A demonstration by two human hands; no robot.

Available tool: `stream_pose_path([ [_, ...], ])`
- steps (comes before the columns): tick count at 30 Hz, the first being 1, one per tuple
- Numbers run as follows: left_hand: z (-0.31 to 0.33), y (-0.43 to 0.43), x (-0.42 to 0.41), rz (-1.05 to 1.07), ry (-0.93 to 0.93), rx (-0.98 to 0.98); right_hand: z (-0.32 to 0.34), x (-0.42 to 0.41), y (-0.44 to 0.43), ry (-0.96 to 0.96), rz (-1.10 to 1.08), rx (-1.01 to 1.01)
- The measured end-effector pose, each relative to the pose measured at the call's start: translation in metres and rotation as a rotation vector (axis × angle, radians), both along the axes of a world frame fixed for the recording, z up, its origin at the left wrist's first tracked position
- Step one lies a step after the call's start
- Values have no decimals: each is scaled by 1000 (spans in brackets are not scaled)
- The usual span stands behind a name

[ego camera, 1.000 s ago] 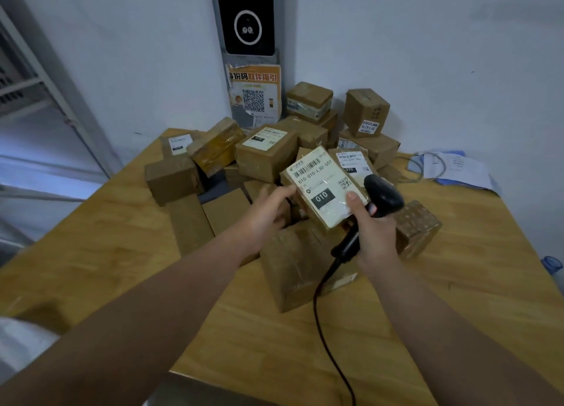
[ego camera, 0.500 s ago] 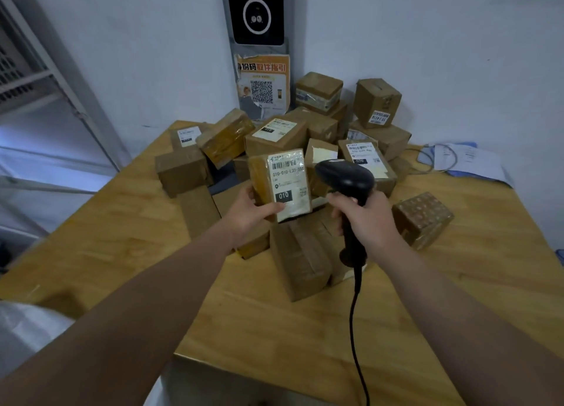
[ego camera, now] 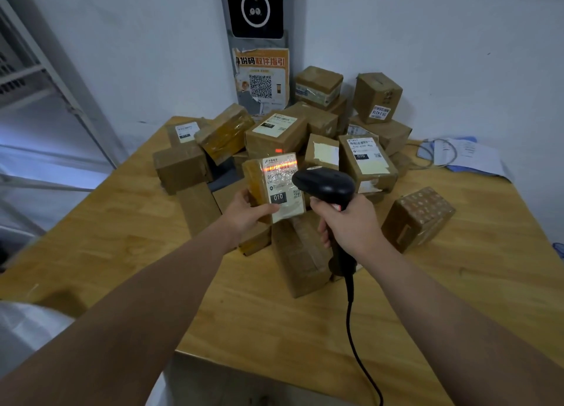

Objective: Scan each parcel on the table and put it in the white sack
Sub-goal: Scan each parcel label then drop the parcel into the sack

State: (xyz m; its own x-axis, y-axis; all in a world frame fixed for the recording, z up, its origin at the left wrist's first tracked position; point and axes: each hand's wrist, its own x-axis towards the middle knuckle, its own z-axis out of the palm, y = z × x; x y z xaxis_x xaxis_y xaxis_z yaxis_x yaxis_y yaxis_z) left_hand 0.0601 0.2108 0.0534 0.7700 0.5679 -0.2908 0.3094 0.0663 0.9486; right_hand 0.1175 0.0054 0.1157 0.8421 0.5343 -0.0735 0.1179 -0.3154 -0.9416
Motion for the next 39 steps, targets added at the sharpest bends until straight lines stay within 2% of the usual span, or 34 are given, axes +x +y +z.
stream_pose_path([
  [29, -1, 7, -7, -12, 32, 45, 1, -7, 2, 45, 23, 84],
  [34, 7, 8, -33, 2, 47, 64, -3, -15, 11, 46, 93, 88],
  [39, 4, 15, -94, 128, 16, 42, -13, -42, 35, 52, 184, 111],
])
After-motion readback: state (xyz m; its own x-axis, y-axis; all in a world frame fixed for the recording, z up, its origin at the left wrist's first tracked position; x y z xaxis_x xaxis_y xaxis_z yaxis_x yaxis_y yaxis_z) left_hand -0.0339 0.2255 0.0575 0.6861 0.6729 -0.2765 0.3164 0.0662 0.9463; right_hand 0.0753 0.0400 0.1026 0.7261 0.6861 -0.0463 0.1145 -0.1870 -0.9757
